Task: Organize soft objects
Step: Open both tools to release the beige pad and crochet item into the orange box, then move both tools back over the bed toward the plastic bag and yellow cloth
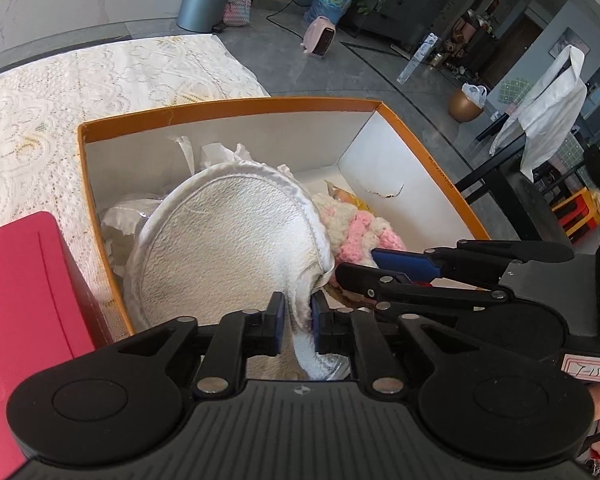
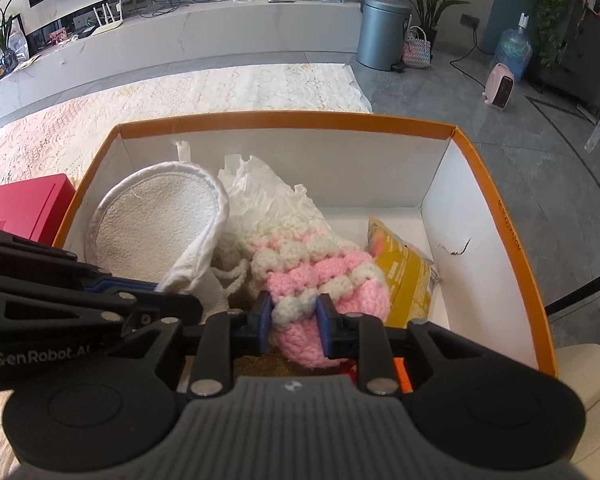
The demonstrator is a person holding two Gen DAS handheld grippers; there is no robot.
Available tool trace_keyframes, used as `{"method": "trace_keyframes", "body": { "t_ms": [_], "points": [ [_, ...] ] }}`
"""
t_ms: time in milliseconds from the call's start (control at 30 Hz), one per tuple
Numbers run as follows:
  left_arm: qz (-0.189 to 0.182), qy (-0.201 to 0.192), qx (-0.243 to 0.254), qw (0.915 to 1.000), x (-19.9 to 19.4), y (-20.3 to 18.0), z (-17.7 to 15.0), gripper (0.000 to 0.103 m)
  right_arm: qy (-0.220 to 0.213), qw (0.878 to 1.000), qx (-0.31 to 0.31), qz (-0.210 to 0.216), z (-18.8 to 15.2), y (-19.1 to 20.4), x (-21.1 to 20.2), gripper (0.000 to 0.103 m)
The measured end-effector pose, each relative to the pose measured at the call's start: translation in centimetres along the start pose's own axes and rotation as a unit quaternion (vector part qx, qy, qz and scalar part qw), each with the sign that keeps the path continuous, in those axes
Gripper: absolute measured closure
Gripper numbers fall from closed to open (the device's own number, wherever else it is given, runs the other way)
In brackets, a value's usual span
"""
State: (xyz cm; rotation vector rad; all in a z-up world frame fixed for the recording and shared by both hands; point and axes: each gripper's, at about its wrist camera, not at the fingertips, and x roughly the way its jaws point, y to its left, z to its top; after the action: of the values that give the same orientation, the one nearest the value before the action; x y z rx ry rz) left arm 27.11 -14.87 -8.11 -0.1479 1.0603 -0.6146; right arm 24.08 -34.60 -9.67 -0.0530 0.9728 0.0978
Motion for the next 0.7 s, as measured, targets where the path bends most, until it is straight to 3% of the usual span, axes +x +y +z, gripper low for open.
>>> {"method": "trace_keyframes", "body": {
  "t_ms": [367,700],
  "points": [
    [0.011,-0.026,-0.002,0.9996,-2.4,-0.6,0.0,0.055,-0.010,1.000,0.002,-0.014,0.1,-0.6,-2.0,0.058],
    [0.018,-0.110,-0.010,0.9938,-7.8,-2.5,-0.8,0.053,-0.065,0.997,0.023,-0.043,-0.7,-0.4,-6.3,0.039]
  ]
}}
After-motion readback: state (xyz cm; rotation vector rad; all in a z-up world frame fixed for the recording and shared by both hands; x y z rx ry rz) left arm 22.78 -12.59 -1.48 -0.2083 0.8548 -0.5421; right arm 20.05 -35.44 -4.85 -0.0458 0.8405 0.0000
